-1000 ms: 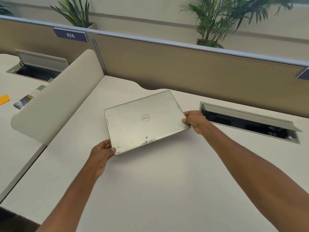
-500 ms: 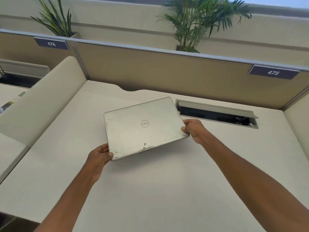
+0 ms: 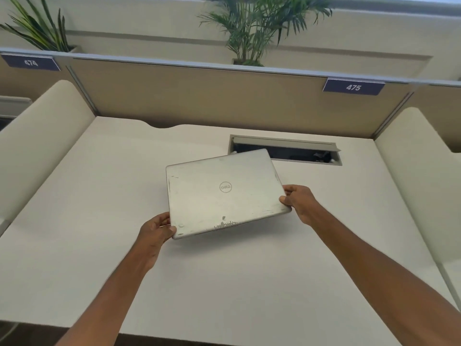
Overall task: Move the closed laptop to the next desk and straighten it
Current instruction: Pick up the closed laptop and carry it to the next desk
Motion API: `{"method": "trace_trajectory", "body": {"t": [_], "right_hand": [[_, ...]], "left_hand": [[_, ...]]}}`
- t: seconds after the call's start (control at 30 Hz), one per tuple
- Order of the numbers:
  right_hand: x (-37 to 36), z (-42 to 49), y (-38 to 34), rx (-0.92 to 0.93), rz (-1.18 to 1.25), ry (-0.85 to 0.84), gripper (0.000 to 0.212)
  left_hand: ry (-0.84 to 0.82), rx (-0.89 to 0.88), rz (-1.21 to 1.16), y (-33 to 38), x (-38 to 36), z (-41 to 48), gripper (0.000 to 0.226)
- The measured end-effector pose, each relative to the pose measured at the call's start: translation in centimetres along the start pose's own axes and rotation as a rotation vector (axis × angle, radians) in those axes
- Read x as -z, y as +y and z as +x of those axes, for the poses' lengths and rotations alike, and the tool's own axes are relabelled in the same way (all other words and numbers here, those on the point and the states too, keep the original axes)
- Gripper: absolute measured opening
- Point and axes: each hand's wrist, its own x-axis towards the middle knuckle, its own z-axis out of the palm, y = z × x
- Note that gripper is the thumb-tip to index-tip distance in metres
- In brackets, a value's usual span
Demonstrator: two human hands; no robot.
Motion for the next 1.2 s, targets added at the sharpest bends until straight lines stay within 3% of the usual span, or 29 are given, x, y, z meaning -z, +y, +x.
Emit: {"method": "trace_trajectory", "body": {"t": [0.53, 1.2], "right_hand": [[7.5, -3.0, 7.9, -0.105, 0.061, 0.123, 0.043], [9.3, -3.3, 11.6, -0.175, 0.086, 0.193, 0.048]], "left_hand": [[-0.073, 0.076, 0.115, -2.5, -7.1, -1.4, 0.051], [-0.093, 0.163, 0.196, -3.6, -9.4, -1.2, 0.049]]}}
